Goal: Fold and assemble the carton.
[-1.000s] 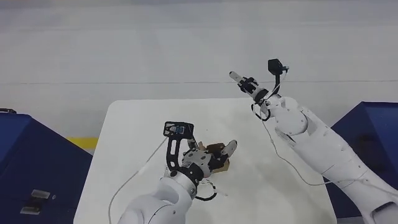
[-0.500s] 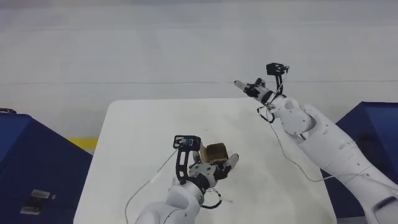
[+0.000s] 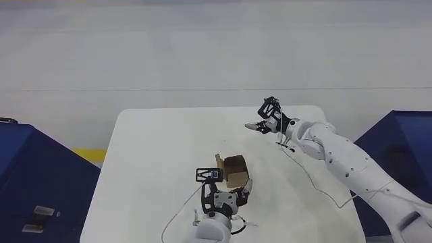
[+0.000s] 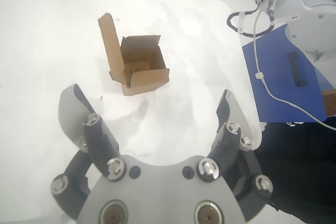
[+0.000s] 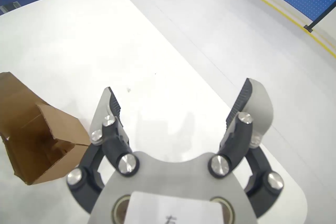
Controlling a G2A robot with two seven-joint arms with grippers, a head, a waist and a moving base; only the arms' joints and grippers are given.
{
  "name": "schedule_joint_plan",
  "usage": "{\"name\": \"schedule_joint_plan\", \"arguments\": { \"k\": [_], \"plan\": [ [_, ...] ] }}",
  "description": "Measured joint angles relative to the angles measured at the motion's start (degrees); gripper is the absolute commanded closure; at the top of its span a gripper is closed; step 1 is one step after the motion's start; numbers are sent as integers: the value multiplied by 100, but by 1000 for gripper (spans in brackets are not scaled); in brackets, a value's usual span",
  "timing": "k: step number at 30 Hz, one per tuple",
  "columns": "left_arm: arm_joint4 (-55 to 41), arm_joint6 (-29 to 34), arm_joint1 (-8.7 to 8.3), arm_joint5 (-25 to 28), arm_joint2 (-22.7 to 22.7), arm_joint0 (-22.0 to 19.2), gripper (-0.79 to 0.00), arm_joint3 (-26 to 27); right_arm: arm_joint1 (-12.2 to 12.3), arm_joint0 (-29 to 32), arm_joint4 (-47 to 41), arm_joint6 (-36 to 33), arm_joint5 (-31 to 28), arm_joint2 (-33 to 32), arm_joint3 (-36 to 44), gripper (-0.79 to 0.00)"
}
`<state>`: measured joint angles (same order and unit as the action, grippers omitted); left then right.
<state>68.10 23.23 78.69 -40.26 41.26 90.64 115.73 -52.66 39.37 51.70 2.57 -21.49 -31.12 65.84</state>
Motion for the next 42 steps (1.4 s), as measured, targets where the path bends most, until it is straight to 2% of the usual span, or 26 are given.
{"name": "schedule_joint_plan", "arguments": {
  "k": [23,26,29,32,38,42],
  "plan": [
    [-11,14,-2,7,4,2,-785,4,0,10,-11,-9,-6,-6,-11,-785],
    [-47,-31,1,-43,54,39,-785,-34,-3,0,-177,-331,-445,-57,-125,-785],
    [-297,-163,11,-164,168,200,-785,-107,-26,-159,26,-772,-877,-89,-207,-785],
    [-370,-380,1,-283,212,302,-785,-192,-39,-253,396,-960,-1052,-80,-209,-785],
    [-258,-869,-18,-899,34,244,-785,-492,-67,-338,1092,-775,-1677,-55,-262,-785],
    [-277,-893,-14,-923,10,219,-785,-503,-204,-425,621,-757,-2200,-54,-602,-785]
  ]
}}
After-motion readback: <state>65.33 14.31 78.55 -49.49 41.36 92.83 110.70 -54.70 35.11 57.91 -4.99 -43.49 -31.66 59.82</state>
